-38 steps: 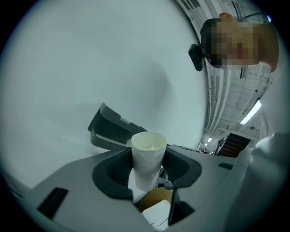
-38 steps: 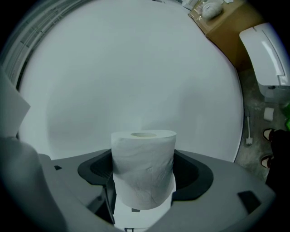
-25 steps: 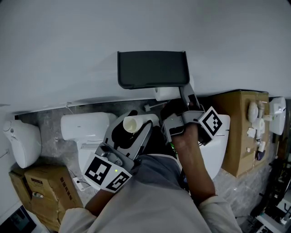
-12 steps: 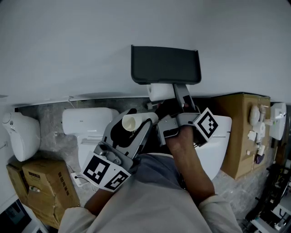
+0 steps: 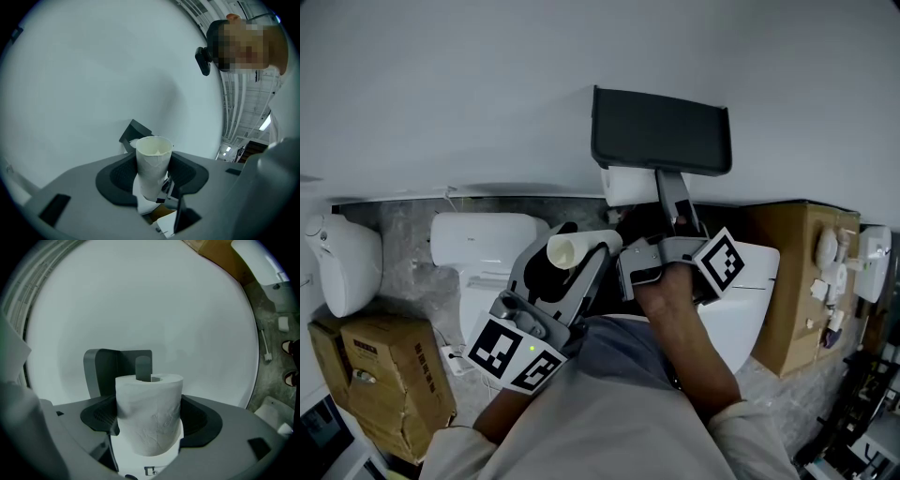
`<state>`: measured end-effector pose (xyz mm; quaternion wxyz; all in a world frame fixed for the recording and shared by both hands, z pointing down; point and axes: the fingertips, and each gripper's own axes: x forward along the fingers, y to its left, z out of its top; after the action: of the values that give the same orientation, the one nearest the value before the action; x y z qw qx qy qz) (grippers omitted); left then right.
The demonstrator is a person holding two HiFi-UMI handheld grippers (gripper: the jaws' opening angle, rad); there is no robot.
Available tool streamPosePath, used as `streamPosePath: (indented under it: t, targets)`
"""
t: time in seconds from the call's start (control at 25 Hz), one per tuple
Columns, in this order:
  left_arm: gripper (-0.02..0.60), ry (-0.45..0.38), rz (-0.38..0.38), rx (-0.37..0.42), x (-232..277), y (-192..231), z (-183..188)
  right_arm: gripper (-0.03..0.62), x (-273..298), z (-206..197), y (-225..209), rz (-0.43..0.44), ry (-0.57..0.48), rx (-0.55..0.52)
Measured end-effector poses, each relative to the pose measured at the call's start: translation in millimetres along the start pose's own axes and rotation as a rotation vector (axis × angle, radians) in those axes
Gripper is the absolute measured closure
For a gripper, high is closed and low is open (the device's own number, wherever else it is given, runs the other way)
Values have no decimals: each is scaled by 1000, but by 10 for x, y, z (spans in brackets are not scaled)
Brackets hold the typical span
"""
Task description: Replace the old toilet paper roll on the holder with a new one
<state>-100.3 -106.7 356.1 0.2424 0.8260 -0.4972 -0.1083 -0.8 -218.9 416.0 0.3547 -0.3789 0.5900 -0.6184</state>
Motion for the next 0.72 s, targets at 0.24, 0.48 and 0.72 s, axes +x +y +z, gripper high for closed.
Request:
streamPosePath:
  t: [0.24,0.48,0.72]
  targets:
    - [385,2,-7,-5,-20,40,-26,195,-38,-80,-13,38,19,13]
    - [385,-5,-18,0,-66,61,34,194,-223,-173,-16,35,32,23]
    - [385,-5,-35,5,4,-4,43,194,-536,-92,-144,-4,33,27]
